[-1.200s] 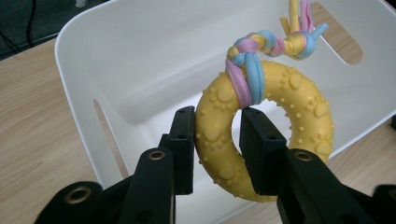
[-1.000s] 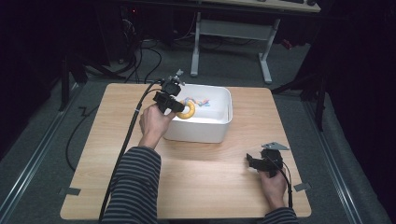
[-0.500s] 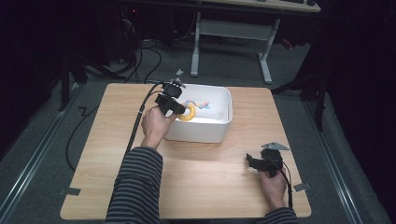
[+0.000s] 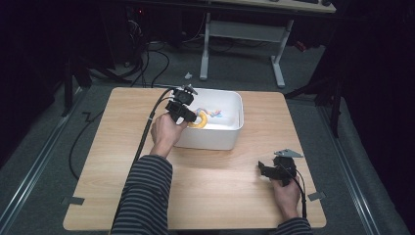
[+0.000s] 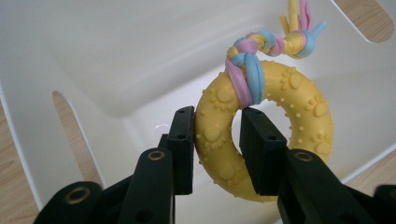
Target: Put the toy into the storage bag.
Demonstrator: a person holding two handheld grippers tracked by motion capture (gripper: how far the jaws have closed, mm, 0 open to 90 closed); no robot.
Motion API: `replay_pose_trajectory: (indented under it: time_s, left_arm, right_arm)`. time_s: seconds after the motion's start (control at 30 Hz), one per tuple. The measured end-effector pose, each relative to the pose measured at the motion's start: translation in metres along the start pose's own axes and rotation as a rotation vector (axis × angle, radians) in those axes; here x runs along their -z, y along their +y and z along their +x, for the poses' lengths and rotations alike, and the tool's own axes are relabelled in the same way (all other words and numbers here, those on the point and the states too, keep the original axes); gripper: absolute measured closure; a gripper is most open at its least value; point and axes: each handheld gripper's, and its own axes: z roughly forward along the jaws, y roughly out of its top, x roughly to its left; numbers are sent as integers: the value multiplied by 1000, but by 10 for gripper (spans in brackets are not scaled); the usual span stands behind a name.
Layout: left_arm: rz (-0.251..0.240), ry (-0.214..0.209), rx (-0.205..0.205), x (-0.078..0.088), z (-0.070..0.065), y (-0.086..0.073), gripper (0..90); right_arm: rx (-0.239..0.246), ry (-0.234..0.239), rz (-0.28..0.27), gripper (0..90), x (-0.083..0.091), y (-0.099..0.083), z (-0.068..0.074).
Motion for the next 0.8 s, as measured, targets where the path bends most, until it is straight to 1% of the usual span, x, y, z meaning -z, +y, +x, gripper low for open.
replay_pose_trajectory:
  time_s: [0.23,0.33,0.4,0.43,0.47,0.5,0.53,0.6,0.7,0.73,0.77,0.8]
  left_arm:
    - [6,-3,5,-2,0,-1,662]
    - [2,1,4,-2,0,-1,659]
    - [-3,-6,5,-2,1,-2,652]
    - [-10,-24,10,-1,2,-3,640]
    - [-21,-32,21,0,3,-3,611]
    - [-33,-36,33,1,3,-4,563]
    - [-38,-35,34,3,4,-5,539]
    - [-46,-26,30,7,4,-7,518]
    - [-84,-33,36,17,7,-8,490]
    - [-84,-33,36,17,7,-8,483]
    - [-105,-30,41,23,8,-10,478]
    - [-106,-29,36,25,8,-10,473]
  right_arm:
    - [2,1,0,208,0,0,0]
    - [2,1,-1,209,0,0,0]
    - [2,1,-1,209,0,0,0]
    - [2,2,-1,208,0,0,0]
    - [2,2,0,208,0,0,0]
    - [2,2,-1,208,0,0,0]
    - [2,2,0,208,0,0,0]
    - [3,2,-1,208,0,0,0]
    - [4,5,-2,207,0,0,0]
    - [4,5,-2,207,0,0,0]
    - [4,5,-2,207,0,0,0]
    - [5,5,-2,207,0,0,0]
